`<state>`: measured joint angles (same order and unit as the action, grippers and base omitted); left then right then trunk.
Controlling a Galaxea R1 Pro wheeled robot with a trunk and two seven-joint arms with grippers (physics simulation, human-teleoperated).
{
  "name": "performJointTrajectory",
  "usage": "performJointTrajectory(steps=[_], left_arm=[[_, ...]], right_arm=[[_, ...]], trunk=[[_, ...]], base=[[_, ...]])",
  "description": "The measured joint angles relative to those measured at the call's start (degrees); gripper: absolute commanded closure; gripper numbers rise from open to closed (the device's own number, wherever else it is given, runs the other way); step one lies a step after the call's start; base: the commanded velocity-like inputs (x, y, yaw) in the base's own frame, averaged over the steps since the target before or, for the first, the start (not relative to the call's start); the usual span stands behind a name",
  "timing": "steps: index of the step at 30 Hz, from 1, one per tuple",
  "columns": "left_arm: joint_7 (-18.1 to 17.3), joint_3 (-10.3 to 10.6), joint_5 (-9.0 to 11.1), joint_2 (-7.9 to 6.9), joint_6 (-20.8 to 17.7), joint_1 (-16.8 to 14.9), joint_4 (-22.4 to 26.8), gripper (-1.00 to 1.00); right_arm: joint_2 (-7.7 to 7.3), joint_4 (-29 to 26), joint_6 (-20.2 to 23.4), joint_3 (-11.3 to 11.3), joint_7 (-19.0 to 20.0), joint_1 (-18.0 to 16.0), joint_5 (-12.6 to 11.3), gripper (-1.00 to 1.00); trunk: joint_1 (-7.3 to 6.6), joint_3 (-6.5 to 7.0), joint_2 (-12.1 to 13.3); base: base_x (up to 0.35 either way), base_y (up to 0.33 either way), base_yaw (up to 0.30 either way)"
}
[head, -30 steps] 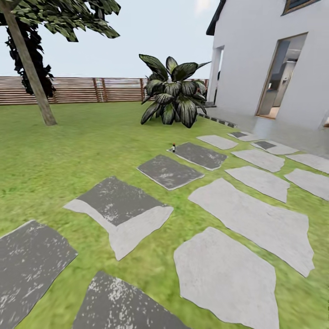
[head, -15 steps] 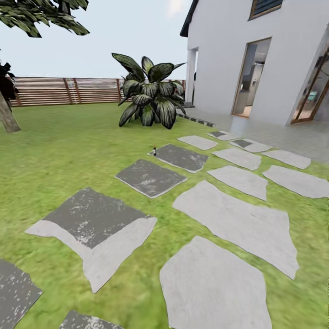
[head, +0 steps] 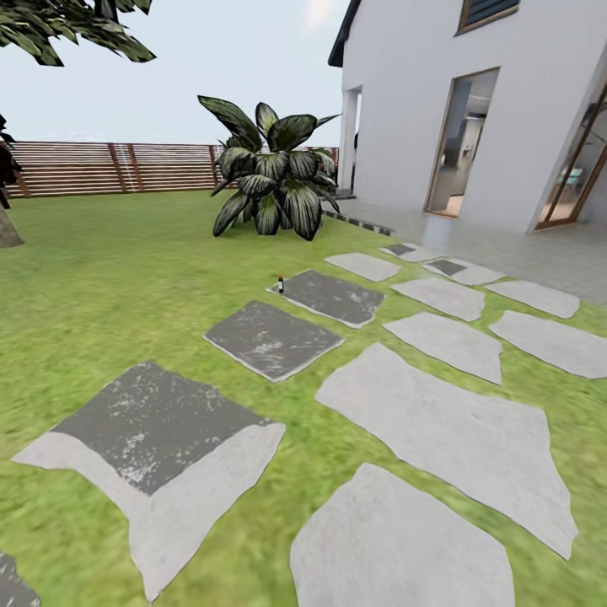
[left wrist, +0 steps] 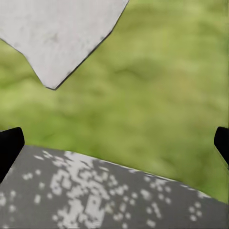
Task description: In the garden, pick up the pesticide atomizer on the floor and spray pesticide onto both trees until each tree trunk is fully covered.
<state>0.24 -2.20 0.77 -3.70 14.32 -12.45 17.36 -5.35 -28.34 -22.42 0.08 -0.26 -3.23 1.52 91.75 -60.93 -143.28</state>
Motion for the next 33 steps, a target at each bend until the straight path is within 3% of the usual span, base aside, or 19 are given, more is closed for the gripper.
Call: performJointTrajectory(steps=[33], left_arm=[[0.0, 0.0, -0.05, 0.0, 0.0, 0.02, 0.0, -1.0]], right_arm=[[0.0, 0.0, 0.0, 0.0, 0.03, 0.0, 0.0, -1.0]], trunk=[[0.0, 0.0, 0.0]], base=[[0.34, 0.0, 0.0]])
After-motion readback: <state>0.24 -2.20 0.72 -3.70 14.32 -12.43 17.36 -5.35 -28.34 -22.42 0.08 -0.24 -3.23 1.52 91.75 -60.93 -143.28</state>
